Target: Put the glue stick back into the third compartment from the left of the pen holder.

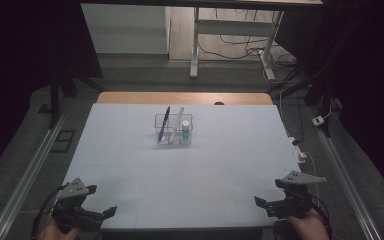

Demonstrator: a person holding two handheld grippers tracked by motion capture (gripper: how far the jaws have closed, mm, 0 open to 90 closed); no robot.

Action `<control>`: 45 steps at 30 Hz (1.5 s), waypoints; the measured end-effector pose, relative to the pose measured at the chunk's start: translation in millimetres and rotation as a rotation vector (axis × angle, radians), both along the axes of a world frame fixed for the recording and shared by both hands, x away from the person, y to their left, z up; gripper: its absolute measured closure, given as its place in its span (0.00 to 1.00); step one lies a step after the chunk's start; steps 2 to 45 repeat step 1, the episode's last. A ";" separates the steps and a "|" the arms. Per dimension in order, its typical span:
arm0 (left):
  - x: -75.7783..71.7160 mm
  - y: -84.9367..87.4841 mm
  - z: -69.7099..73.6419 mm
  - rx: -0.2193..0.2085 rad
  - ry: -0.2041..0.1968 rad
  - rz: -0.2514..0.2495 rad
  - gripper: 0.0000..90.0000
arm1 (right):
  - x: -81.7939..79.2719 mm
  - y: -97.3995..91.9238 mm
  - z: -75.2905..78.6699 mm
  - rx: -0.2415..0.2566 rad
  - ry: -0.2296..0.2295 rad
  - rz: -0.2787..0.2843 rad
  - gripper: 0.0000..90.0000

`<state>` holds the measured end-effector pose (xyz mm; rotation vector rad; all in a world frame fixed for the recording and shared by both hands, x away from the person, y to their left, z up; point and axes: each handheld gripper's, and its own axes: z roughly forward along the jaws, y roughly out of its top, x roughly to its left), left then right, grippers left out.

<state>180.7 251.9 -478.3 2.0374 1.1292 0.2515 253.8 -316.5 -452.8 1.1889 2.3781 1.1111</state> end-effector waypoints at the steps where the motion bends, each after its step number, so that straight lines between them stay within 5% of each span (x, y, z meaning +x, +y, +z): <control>1: 0.8 -0.2 0.0 -0.001 0.003 0.000 0.00 | 0.2 -0.1 -0.4 0.000 0.003 -0.003 0.00; 45: 0.8 -0.2 0.0 -0.001 0.003 0.000 0.00 | 0.2 -0.1 -0.4 0.000 0.003 -0.003 0.00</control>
